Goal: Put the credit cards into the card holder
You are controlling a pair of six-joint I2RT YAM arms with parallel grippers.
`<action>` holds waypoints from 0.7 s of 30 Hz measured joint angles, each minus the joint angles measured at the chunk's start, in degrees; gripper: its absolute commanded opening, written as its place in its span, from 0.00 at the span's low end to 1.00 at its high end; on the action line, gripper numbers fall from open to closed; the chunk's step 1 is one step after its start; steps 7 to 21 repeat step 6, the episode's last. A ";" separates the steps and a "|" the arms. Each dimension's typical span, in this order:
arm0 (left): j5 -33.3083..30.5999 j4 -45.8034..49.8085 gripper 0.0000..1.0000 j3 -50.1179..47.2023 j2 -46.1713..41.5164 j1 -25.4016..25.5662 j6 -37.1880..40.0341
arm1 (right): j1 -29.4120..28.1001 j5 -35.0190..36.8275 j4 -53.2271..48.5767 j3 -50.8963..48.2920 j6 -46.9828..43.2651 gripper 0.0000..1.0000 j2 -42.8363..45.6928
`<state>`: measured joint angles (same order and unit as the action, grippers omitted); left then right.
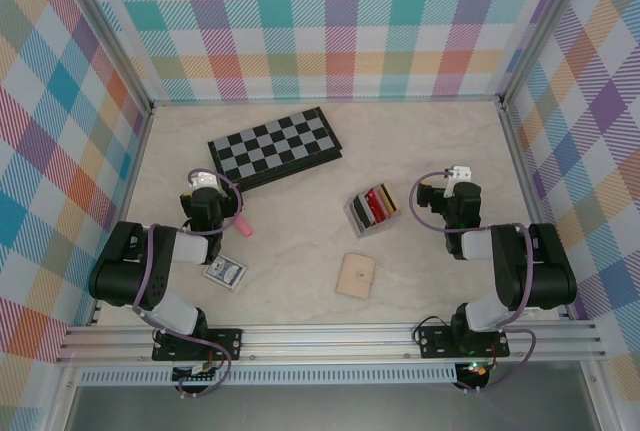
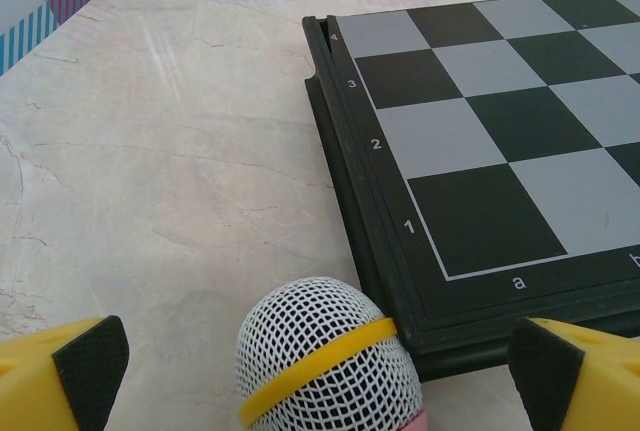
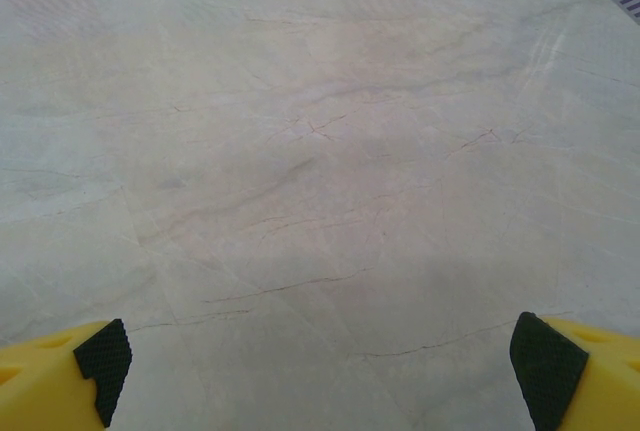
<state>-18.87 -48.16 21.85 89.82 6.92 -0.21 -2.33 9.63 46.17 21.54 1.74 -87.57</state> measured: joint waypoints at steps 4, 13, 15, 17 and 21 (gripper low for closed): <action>0.02 0.00 1.00 0.00 0.00 0.00 0.00 | 0.00 -0.02 0.07 0.00 0.20 1.00 0.00; 0.00 0.00 1.00 0.00 0.00 0.00 0.00 | 0.00 -0.02 0.07 0.00 0.35 1.00 0.00; 0.00 0.00 1.00 0.00 0.00 0.00 0.00 | 0.00 -0.02 0.07 0.00 0.35 1.00 0.00; 0.00 0.00 1.00 0.00 0.00 0.00 0.00 | 0.00 -0.02 0.07 0.00 0.35 1.00 0.00; 0.00 0.00 1.00 0.00 0.00 0.00 0.00 | 0.00 -0.02 0.07 0.00 0.35 1.00 0.00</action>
